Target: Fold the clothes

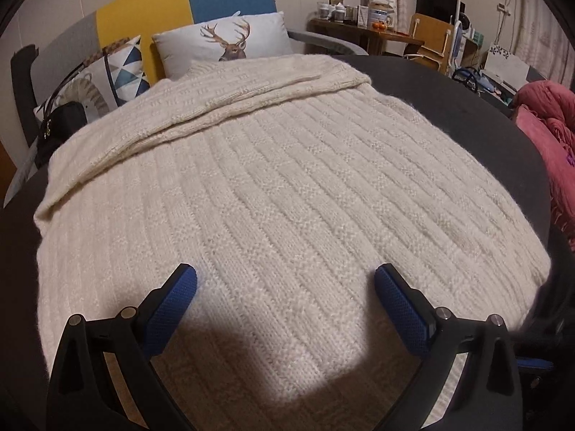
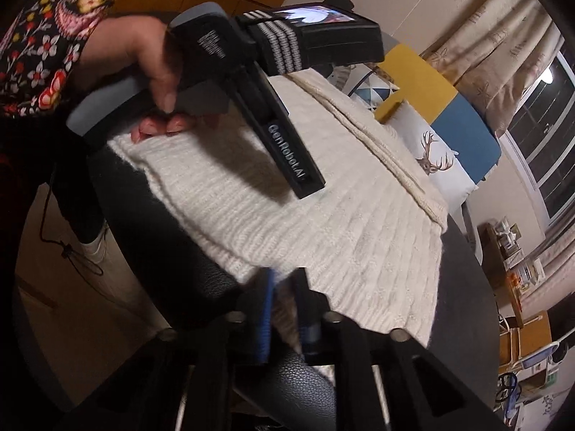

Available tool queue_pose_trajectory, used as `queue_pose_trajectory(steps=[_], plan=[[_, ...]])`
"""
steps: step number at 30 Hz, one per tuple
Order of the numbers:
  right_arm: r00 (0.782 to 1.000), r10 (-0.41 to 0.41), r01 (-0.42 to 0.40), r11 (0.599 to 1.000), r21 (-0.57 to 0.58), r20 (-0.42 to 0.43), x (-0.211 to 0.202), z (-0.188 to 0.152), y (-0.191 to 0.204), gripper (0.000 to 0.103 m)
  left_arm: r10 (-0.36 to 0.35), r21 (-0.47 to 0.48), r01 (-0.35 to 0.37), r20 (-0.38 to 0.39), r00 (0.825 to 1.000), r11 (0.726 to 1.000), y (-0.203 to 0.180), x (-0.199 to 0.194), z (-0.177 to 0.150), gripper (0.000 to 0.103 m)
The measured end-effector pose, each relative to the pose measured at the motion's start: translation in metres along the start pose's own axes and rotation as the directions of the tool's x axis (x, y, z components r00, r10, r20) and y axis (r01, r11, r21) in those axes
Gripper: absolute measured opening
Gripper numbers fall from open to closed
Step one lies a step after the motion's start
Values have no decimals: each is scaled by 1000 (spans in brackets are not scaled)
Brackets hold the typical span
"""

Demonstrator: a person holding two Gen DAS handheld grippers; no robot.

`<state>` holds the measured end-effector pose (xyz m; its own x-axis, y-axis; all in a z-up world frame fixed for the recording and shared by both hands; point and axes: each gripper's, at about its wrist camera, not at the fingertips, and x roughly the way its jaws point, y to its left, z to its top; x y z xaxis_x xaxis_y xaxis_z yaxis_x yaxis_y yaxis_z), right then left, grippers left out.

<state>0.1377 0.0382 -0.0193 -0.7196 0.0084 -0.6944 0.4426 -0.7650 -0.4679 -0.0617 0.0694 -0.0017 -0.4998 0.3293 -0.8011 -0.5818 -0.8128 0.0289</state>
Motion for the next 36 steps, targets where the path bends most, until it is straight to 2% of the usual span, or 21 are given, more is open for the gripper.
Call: queue_pose_trajectory(steps=[4,7,11,14,18,20,21,22,23,24,27,29,32,34,36], plan=[[1000,10,-10,1000,14,22,-9,-3,0,4,26,5,-26,22,999,1000,-6,-8,4,101],[999,49,-50,998,37,14,-11,-5,-3,4,35,30,-37,44,998,999,-14,-11,5,101],[994,109,-109,992,70,2,-14,-11,-5,2,52,67,-53,16,999,996,-21,-2,1,101],[988,156,-154,984,91,-12,-12,-14,-6,1,40,43,-40,6,999,998,-19,-3,1,101],[980,198,-198,973,121,14,-19,-16,-14,0,5,39,-4,-30,1000,999,-18,-5,-3,101],[975,220,-222,966,137,29,-23,-18,-19,4,-13,57,14,-27,1000,998,-21,-11,-12,101],[973,226,-230,955,185,41,-24,-19,-29,17,-31,64,33,-24,999,997,-23,-14,-18,101],[972,230,-237,938,252,56,-24,-20,-42,21,-43,68,44,-19,999,997,-24,-17,-22,101],[971,230,-237,922,306,60,-22,-20,-53,21,-47,71,48,-12,999,996,-26,-19,-25,101],[969,240,-243,888,392,56,-13,-20,-70,21,-51,68,52,-15,999,996,-26,-19,-23,101],[957,282,-263,766,587,61,14,-20,-109,21,-62,45,63,-21,998,997,-27,-20,-14,101],[951,310,-251,732,634,18,27,-18,-115,21,-42,32,43,-31,999,999,-28,-15,-7,101],[927,371,-262,747,611,-56,36,-18,-102,21,-14,51,17,-65,998,999,-33,-8,-7,101],[934,350,-249,787,565,-76,27,-23,-91,21,-20,55,23,-50,999,998,-34,-13,-14,101],[933,348,-244,803,544,-95,19,-31,-87,21,-25,55,27,-46,999,998,-34,-19,-22,101]])
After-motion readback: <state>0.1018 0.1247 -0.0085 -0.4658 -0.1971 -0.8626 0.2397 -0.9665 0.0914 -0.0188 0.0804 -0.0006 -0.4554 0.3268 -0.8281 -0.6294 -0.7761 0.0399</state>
